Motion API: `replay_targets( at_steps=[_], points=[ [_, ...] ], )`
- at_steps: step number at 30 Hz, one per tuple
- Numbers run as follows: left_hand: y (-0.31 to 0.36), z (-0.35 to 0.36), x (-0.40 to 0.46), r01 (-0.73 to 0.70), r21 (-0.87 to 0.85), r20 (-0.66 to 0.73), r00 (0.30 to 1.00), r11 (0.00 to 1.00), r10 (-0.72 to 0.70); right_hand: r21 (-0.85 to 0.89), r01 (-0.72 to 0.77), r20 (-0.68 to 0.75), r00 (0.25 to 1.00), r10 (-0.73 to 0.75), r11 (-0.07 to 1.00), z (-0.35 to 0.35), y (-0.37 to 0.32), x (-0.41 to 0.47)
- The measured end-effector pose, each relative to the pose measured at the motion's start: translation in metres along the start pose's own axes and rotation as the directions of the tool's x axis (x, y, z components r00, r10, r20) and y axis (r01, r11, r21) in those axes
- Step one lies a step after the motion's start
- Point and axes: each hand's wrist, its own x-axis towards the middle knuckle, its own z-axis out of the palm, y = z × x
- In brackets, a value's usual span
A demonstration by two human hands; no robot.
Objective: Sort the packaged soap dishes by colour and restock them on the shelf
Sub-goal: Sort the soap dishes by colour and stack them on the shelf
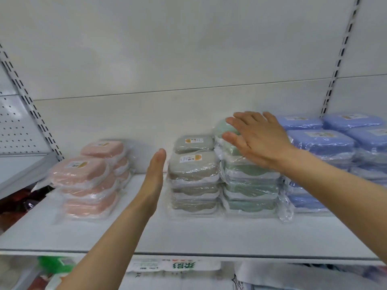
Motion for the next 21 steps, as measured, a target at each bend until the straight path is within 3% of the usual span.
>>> replay_targets(
  at_steps=[3,6,12,16,19,21],
  points=[
    [-0.03,0.006,-0.014,-0.035,0.042,0.107,0.994,0.998,0.03,-0.134,0.27,0.084,0.962,-0.26,0.954,0.002,-0.033,-0.012],
    [-0.031,0.018,-0.013,-0.057,0.072,0.087,0.995,0.996,0.051,-0.295,0.424,0.195,0.904,-0.381,0.856,0.029,-0.054,-0.016],
    [-0.014,0.036,-0.015,-0.099,0.064,0.008,0.995,0.993,0.098,-0.325,0.354,0.076,0.934,-0.349,0.877,0.052,-0.059,-0.013],
    [-0.006,0.031,-0.021,-0.059,0.117,0.033,0.998,0.991,0.055,-0.332,0.333,0.107,0.943,-0.316,0.882,0.045,-0.067,-0.018],
    [0.005,0.02,-0.032,0.016,0.152,-0.034,0.999,0.988,-0.011,-0.276,0.316,0.157,0.947,-0.281,0.908,0.037,-0.072,-0.02],
    [0.005,0.007,-0.047,-0.008,0.248,-0.058,0.998,0.969,0.023,-0.261,0.279,0.163,0.956,-0.243,0.924,0.031,-0.077,-0.02]
  ],
)
